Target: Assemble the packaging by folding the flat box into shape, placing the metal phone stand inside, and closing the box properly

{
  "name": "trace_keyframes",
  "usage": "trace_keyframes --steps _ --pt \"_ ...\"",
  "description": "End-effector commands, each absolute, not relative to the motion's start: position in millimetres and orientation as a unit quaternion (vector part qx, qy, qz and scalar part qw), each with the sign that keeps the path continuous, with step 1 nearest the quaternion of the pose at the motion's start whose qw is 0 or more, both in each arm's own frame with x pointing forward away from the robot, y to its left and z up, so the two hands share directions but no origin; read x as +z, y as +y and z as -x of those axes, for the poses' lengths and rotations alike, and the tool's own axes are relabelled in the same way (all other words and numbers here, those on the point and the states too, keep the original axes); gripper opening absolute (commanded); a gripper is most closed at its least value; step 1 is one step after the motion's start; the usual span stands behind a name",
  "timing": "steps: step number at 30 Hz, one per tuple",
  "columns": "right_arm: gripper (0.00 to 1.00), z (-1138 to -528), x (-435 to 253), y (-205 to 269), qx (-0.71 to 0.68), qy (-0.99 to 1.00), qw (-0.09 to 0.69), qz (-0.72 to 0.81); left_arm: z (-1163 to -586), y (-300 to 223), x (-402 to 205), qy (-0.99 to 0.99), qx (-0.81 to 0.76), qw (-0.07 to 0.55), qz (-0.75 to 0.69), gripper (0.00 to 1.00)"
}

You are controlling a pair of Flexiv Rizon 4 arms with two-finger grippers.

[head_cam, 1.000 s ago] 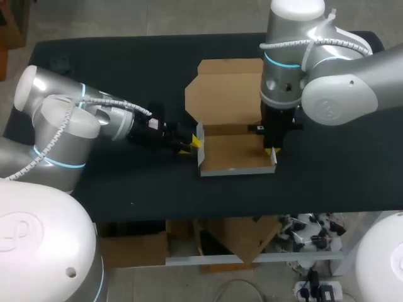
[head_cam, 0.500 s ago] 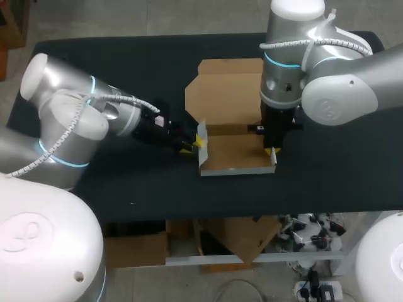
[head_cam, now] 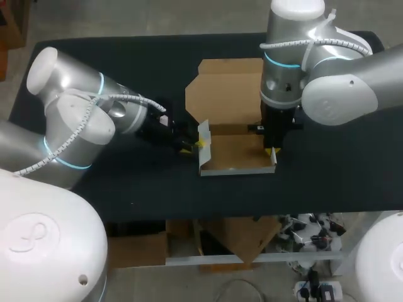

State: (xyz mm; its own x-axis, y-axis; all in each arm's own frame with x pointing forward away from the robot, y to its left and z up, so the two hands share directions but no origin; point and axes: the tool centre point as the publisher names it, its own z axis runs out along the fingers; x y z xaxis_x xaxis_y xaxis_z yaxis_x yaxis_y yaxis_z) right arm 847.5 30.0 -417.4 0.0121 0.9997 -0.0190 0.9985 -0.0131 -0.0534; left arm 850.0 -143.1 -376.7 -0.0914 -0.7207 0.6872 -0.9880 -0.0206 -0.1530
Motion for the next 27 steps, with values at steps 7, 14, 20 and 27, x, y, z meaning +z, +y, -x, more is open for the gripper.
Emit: trace_keyframes --steps 7,14,20,27 --pt "0.0 -847.1 -416.8 30.8 0.026 -0.702 0.012 0.711 -849.2 -144.1 -371.9 -0.67 0.31 0.195 -0.646 0.49" --pt "0.0 -847.1 -416.8 30.8 0.026 -0.702 0.012 0.711 -848.7 -143.5 -370.1 -0.671 0.312 0.192 -0.645 0.5" --pt "0.0 -847.1 -416.8 30.8 0.026 -0.702 0.012 0.711 -847.8 -146.4 -368.3 -0.675 0.31 0.189 -0.642 0.57" --pt "0.0 -847.1 -416.8 30.8 0.026 -0.702 0.012 0.711 -846.4 -152.1 -367.2 -0.684 0.3 0.176 -0.641 0.65"
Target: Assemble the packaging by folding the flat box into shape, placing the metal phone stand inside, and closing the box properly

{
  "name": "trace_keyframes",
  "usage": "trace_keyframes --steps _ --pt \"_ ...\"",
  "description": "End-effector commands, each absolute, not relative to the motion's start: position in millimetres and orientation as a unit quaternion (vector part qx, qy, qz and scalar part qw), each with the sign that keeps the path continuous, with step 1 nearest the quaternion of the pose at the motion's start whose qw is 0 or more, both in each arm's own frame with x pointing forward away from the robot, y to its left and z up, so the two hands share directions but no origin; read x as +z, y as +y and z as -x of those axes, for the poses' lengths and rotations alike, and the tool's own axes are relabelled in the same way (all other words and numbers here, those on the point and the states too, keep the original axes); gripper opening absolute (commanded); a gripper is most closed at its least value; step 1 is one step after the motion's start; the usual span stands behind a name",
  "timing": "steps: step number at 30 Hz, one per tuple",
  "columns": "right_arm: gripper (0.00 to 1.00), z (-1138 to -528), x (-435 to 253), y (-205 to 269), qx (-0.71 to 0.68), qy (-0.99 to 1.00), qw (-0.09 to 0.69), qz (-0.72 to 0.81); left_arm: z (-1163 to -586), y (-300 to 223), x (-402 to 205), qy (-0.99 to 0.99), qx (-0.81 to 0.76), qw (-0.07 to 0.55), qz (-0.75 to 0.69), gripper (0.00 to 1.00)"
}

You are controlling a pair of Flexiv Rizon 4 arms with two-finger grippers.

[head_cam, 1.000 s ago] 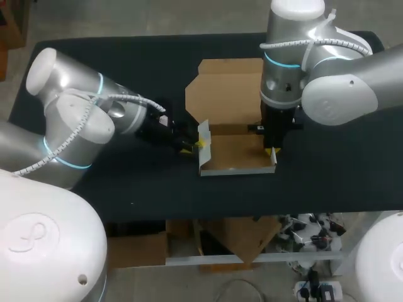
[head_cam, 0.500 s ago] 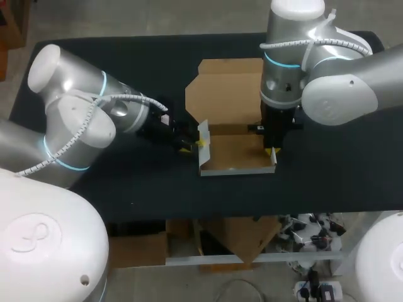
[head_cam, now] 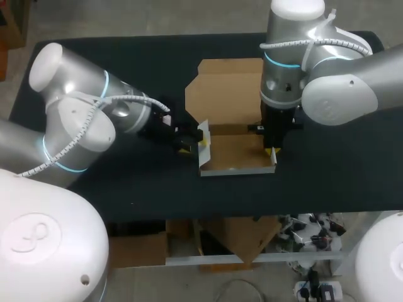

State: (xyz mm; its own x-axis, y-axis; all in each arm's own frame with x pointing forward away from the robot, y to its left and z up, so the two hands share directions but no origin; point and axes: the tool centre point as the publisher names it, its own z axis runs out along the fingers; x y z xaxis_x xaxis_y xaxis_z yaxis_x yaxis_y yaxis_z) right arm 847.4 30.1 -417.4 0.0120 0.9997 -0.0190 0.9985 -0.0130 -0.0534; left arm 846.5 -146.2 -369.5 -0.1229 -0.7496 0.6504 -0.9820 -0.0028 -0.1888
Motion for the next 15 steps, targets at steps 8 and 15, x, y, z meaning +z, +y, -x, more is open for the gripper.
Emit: trace_keyframes --steps 8,15 --pt "0.0 -847.1 -416.8 30.8 0.026 -0.702 0.012 0.711 -846.4 -157.5 -368.3 -0.69 0.287 0.161 -0.645 0.63" --pt "0.0 -847.1 -416.8 30.8 0.026 -0.702 0.012 0.711 -846.2 -162.6 -370.0 -0.696 0.272 0.142 -0.649 0.61"
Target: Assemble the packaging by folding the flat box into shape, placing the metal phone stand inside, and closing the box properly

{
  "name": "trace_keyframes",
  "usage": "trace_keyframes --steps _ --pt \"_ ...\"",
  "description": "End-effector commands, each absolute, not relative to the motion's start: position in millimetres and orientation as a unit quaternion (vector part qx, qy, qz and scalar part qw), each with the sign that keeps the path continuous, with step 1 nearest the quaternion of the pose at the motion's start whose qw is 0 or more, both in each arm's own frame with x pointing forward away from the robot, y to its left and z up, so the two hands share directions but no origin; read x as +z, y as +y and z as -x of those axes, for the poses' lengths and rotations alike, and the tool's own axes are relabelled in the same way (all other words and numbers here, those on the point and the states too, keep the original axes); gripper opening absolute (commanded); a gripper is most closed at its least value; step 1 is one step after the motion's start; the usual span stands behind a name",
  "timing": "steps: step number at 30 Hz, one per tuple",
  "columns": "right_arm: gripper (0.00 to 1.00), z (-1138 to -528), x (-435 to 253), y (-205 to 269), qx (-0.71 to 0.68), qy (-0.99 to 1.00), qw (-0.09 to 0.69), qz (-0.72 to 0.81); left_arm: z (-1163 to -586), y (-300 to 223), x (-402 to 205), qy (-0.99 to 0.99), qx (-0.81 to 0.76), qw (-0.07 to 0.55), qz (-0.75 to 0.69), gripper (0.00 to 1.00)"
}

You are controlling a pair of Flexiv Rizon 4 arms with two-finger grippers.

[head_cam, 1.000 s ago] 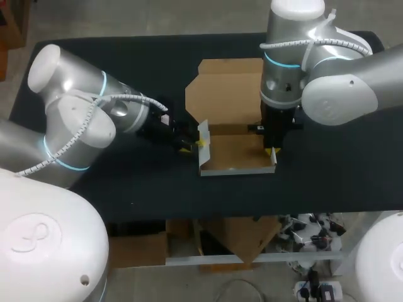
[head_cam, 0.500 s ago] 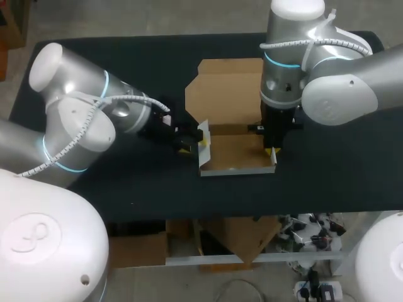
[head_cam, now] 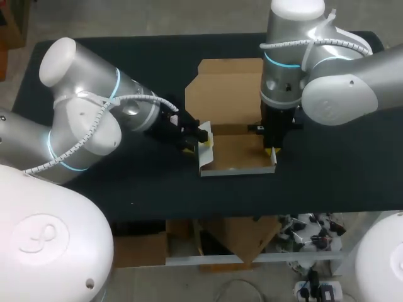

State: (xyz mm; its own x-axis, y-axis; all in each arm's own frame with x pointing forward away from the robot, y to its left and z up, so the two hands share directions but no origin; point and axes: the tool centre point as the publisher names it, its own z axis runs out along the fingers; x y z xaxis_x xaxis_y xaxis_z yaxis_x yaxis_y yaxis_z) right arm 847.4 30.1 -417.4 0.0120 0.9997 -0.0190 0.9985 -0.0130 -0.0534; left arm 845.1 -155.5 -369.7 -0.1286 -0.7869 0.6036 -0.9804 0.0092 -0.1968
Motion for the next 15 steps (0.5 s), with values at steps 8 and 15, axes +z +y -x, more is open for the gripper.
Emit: trace_keyframes --steps 8,15 --pt "0.0 -847.1 -416.8 30.8 0.026 -0.702 0.012 0.711 -847.1 -167.5 -374.4 -0.7 0.248 0.117 -0.659 0.61" --pt "0.0 -847.1 -416.8 30.8 0.026 -0.702 0.012 0.711 -847.0 -167.9 -377.8 -0.702 0.229 0.105 -0.666 0.61"
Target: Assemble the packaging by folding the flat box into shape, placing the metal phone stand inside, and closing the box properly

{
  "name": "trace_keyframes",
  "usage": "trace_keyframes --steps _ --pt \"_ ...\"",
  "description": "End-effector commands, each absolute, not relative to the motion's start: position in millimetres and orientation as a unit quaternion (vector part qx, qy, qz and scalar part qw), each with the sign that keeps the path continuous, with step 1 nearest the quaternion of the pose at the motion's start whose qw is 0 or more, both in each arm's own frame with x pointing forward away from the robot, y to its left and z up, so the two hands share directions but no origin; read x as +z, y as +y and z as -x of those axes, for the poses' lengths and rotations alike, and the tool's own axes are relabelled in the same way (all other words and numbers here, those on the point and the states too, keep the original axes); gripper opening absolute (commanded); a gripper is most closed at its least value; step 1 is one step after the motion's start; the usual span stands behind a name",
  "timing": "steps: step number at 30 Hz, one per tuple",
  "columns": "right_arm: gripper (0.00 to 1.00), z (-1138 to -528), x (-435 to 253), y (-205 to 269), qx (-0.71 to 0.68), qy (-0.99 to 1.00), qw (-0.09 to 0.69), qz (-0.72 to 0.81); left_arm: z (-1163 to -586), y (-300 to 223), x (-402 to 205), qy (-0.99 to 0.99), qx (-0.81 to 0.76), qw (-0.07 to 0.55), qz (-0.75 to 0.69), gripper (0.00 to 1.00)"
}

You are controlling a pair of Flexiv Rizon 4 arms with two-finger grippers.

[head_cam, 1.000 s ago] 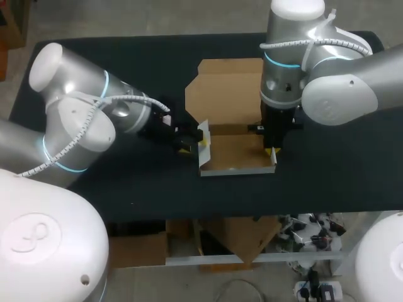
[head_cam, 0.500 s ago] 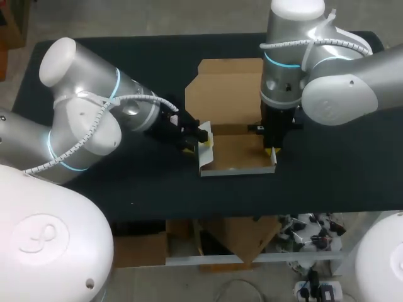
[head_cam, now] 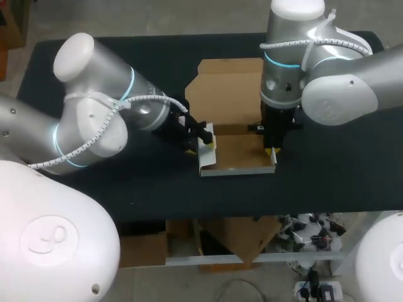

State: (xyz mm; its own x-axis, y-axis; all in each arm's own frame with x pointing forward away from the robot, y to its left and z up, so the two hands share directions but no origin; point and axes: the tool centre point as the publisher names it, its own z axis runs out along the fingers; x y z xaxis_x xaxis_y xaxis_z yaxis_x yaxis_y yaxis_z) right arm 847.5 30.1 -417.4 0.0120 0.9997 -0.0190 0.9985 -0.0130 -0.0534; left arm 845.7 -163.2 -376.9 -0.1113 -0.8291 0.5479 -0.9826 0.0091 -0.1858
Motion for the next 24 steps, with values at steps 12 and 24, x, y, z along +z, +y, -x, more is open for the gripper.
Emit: trace_keyframes --steps 12,24 --pt "0.0 -847.1 -416.8 30.8 0.026 -0.702 0.012 0.711 -846.6 -165.6 -384.5 -0.705 0.204 0.094 -0.672 0.58" --pt "0.0 -847.1 -416.8 30.8 0.026 -0.702 0.012 0.711 -843.9 -164.1 -387.9 -0.704 0.18 0.068 -0.684 0.53"
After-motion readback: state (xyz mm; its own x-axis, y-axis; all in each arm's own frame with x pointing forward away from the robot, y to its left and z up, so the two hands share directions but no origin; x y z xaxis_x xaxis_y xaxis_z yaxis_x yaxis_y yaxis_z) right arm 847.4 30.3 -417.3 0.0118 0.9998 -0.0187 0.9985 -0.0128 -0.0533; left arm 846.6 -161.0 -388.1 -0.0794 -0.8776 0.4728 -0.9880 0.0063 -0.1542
